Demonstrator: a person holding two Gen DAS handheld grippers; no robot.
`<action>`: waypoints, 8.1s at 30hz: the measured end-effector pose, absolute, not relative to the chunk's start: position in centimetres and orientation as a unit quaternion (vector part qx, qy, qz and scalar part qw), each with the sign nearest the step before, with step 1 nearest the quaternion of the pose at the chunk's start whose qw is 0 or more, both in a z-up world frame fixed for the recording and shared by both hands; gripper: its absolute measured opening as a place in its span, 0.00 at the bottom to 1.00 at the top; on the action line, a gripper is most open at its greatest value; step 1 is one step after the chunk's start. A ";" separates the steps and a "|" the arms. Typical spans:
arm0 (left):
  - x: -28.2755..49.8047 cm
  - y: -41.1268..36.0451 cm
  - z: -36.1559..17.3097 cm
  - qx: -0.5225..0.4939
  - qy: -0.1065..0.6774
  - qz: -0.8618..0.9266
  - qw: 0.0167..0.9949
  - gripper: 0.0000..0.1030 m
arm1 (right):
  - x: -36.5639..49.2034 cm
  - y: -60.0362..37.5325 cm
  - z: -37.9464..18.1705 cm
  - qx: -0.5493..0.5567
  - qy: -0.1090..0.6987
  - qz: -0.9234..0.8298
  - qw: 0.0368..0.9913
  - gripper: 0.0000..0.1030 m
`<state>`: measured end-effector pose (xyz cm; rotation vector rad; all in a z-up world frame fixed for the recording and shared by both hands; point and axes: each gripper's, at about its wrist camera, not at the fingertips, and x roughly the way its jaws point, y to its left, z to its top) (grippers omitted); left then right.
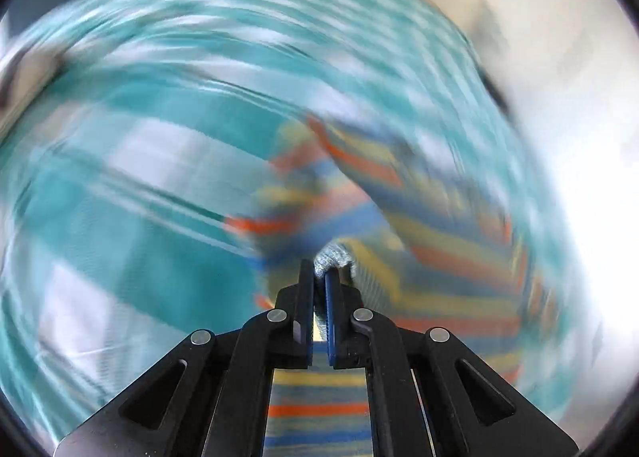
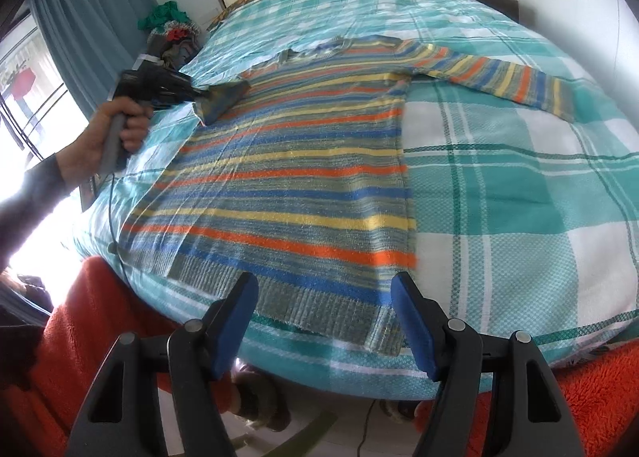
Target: Fold small clothes
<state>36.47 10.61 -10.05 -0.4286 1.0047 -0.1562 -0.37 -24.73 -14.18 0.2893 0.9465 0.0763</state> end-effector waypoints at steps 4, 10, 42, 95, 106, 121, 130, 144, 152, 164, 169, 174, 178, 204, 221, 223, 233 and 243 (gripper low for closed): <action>36.6 22.3 -11.3 -0.304 0.465 0.081 0.828 0.02 | -0.3 -24.4 -14.1 0.137 0.450 0.045 0.881 0.67; 35.2 26.5 -14.3 -0.320 0.485 0.115 0.806 0.02 | 0.2 -23.1 -14.2 0.121 0.456 0.056 0.880 0.67; 35.9 21.7 -17.0 -0.151 0.534 0.127 0.822 0.73 | 0.4 -22.8 -14.3 0.123 0.462 0.036 0.878 0.67; 30.0 14.3 -20.0 0.007 0.458 -0.002 0.889 1.00 | 0.9 -24.0 -14.7 0.164 0.423 0.025 0.891 0.67; 30.0 14.3 -20.0 0.007 0.458 -0.002 0.889 1.00 | 0.8 -24.8 -15.1 0.177 0.427 0.020 0.887 0.67; 30.0 14.3 -20.0 0.007 0.458 -0.002 0.889 1.00 | 1.0 -24.5 -15.3 0.174 0.429 0.022 0.886 0.67; 30.0 14.3 -20.0 0.007 0.458 -0.002 0.889 1.00 | 1.0 -24.7 -15.4 0.172 0.432 0.020 0.885 0.67; 30.0 14.4 -20.0 0.007 0.458 -0.002 0.889 1.00 | 0.7 -24.0 -15.2 0.164 0.435 0.022 0.885 0.67; 30.0 14.3 -20.0 0.007 0.458 -0.002 0.889 1.00 | 1.1 -24.2 -15.6 0.170 0.438 0.023 0.882 0.67; 30.0 14.4 -20.0 0.007 0.458 -0.002 0.889 1.00 | 0.9 -24.3 -15.4 0.170 0.436 0.023 0.883 0.67; 30.0 14.3 -20.0 0.007 0.458 -0.002 0.889 1.00 | 1.1 -24.5 -15.6 0.175 0.439 0.023 0.881 0.67; 30.0 14.3 -20.0 0.007 0.458 -0.002 0.889 1.00 | 1.3 -24.2 -15.9 0.175 0.442 0.029 0.880 0.67; 30.0 14.3 -20.0 0.007 0.458 -0.002 0.889 1.00 | 1.4 -24.2 -16.1 0.178 0.444 0.031 0.878 0.67; 30.0 14.3 -20.0 0.007 0.458 -0.002 0.889 1.00 | 1.3 -24.2 -16.1 0.175 0.441 0.032 0.880 0.67; 30.0 14.3 -20.0 0.007 0.458 -0.002 0.889 1.00 | 1.2 -24.0 -16.1 0.168 0.444 0.029 0.880 0.67; 30.0 14.3 -20.0 0.007 0.458 -0.002 0.889 1.00 | 1.2 -24.0 -16.0 0.168 0.443 0.028 0.880 0.67; 30.0 14.3 -20.0 0.007 0.458 -0.002 0.889 1.00 | 1.1 -24.2 -15.9 0.169 0.441 0.026 0.881 0.67; 30.0 14.4 -20.0 0.007 0.458 -0.002 0.889 1.00 | 1.4 -23.7 -16.0 0.166 0.443 0.035 0.880 0.67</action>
